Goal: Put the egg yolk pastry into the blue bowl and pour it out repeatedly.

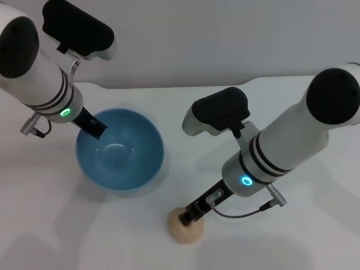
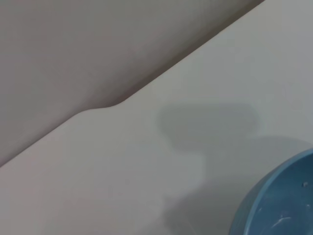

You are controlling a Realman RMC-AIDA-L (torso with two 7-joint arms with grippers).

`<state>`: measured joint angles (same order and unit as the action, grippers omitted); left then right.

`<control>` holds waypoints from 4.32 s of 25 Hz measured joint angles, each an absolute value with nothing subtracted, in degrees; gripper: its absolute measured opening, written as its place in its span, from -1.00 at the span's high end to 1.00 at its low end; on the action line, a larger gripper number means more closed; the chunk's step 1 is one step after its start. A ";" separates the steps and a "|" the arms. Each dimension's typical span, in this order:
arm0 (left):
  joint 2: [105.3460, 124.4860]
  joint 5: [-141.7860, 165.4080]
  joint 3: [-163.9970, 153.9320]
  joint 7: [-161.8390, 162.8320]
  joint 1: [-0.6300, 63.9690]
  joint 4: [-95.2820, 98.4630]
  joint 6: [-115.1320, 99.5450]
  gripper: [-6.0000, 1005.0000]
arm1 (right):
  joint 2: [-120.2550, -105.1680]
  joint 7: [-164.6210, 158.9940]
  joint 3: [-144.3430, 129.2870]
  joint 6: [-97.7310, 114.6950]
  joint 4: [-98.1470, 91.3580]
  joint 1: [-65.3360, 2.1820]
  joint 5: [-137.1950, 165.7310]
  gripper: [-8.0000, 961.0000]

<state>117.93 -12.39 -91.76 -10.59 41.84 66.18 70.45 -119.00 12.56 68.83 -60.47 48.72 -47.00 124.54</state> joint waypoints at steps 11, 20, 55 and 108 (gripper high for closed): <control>117.93 -12.39 -91.76 -10.67 41.52 66.18 70.48 0.99 | -118.85 13.07 69.57 -61.34 49.96 -46.55 124.54 0.39; 117.87 -12.39 -91.76 -11.32 41.48 66.14 70.49 0.99 | -118.74 13.45 71.51 -63.22 51.02 -46.11 124.56 0.52; 118.41 -18.03 -95.89 -12.06 44.29 66.53 78.99 0.99 | -118.65 16.96 91.01 -71.49 70.12 -43.76 132.93 0.90; 118.21 -21.98 -97.17 -9.85 45.32 66.14 73.18 0.99 | -118.49 16.65 99.56 -69.29 76.79 -32.84 130.15 -0.10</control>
<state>118.21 -21.98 -97.17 -9.85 45.31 66.14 73.18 -118.49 16.65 99.56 -69.29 76.79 -32.84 130.15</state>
